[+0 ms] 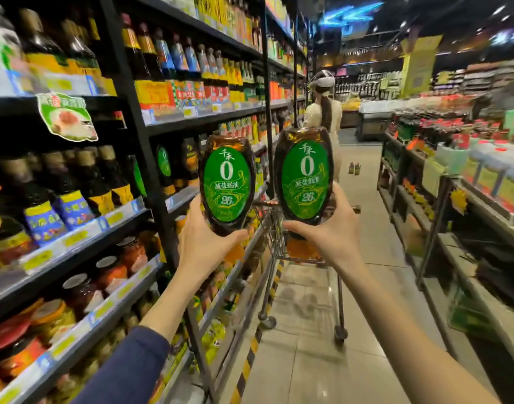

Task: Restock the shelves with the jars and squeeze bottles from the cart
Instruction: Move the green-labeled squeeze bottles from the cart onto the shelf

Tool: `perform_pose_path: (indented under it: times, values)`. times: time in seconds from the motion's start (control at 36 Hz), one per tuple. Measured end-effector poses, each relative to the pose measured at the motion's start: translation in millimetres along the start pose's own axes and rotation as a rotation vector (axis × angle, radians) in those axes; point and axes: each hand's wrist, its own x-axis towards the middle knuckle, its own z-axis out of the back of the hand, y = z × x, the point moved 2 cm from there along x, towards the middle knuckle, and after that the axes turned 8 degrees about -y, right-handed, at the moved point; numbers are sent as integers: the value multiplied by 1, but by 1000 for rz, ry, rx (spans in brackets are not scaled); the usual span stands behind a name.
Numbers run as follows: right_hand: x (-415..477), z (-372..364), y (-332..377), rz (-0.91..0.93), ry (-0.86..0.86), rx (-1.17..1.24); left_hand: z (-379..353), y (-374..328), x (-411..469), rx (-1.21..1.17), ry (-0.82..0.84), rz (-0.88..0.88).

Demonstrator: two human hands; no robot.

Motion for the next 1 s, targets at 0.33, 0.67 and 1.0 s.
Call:
perform_pose_path:
  times: [0.33, 0.67, 1.0]
  values:
    - [127, -95, -91, 35, 270, 114, -94, 27, 79, 105, -174, 129]
    - [184, -246, -127, 65, 460, 322, -116, 93, 155, 281, -375, 253]
    - [217, -375, -121, 90, 628, 493, -114, 152, 231, 423, -569, 314]
